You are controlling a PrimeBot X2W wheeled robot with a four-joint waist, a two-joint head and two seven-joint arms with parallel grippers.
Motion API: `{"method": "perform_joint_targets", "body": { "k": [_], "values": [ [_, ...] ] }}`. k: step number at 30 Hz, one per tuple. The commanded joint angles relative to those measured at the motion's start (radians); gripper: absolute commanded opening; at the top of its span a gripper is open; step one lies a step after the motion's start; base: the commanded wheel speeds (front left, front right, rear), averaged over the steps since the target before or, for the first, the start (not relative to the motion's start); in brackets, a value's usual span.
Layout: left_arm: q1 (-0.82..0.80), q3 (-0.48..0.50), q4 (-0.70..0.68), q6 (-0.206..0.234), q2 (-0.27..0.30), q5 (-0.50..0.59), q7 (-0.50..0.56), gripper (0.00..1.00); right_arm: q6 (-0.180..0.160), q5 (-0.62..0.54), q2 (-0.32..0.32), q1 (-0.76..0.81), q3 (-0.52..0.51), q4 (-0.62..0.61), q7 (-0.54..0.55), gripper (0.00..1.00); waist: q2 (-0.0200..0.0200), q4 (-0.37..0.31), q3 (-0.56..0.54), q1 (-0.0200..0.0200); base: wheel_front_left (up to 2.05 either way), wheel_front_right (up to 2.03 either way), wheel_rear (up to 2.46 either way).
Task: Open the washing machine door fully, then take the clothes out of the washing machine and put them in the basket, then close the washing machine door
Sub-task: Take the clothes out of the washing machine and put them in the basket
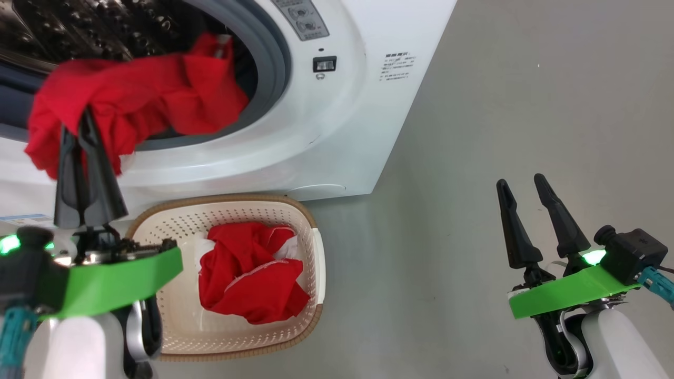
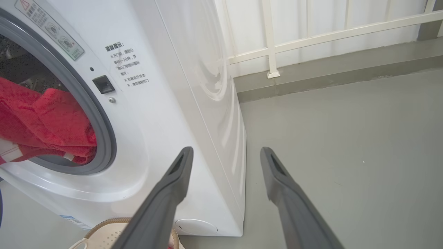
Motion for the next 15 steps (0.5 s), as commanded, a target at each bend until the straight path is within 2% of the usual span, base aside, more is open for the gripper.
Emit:
{"method": "perform_joint_targets", "body": {
  "k": [1, 8, 15],
  "values": [
    [0.014, 0.025, -0.039, 0.007, 0.018, 0.002, -0.008, 0.0, 0.0, -0.011, -0.005, 0.016, 0.017, -0.026, -0.006, 1.0, 0.0, 0.0, 0.0, 0.0, 0.0, 0.0, 0.0],
    [0.032, -0.006, -0.15, 0.03, 0.018, 0.034, -0.008, 0.0, 0.0, -0.009, -0.004, 0.009, 0.019, -0.027, -0.006, 1.0, 0.0, 0.0, 0.006, 0.0, 0.0, 0.0, 0.0],
    [0.065, -0.019, -0.021, 0.027, 0.018, 0.004, -0.008, 0.0, 0.0, -0.006, 0.0, 0.004, 0.027, -0.023, -0.006, 1.0, 0.0, -0.012, 0.011, 0.0, 0.0, 0.0, 0.0]
  ]
}}
